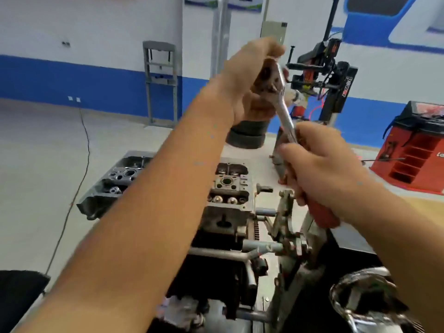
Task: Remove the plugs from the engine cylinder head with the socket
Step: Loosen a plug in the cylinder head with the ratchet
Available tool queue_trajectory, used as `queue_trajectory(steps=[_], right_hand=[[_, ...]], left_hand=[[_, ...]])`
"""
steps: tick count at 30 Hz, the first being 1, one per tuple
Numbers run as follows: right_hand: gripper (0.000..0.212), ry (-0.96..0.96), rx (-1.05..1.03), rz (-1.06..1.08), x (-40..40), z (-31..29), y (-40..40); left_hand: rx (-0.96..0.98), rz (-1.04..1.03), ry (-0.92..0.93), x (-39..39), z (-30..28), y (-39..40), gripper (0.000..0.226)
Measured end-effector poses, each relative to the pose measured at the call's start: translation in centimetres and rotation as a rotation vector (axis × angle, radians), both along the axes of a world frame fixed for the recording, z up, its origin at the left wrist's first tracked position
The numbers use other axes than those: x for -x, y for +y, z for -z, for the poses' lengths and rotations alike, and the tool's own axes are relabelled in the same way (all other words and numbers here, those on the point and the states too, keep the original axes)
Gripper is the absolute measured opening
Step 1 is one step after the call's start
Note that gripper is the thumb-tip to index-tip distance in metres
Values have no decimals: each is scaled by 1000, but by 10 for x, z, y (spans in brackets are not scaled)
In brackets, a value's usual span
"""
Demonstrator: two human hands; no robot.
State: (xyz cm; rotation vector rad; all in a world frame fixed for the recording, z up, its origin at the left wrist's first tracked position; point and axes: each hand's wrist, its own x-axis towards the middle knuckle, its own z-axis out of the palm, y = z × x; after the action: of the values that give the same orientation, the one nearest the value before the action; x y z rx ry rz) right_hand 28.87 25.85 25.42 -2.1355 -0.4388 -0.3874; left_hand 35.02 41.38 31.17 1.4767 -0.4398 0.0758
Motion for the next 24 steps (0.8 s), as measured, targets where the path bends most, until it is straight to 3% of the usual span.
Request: queue_trajectory(steps=[3,5,8,10,16,22,24], right_hand=[[26,166,-231,-20,-15,-47,-10],[27,296,-317,-125,-20,-71,-29],[30,424,-239,-286,-23,-82,-45],[26,491,-129,-325,-22,-86,-45],[36,534,242,-209,-17,-91,-32],[18,566,386,-141,-16,-84,-13],[21,538,434,-117,-13,-84,-9]], left_hand=[[-409,-133,-274,-37,-30,6,38],[-503,-178,-414,-57,-38,4,38],[-331,36,-331,-67,-17,10,64],[-159,153,-228,-63,10,10,64],[204,80,-65,-47,82,-3,59],[329,71,-71,-43,107,-2,56],[347,93,-69,-42,109,-2,55]])
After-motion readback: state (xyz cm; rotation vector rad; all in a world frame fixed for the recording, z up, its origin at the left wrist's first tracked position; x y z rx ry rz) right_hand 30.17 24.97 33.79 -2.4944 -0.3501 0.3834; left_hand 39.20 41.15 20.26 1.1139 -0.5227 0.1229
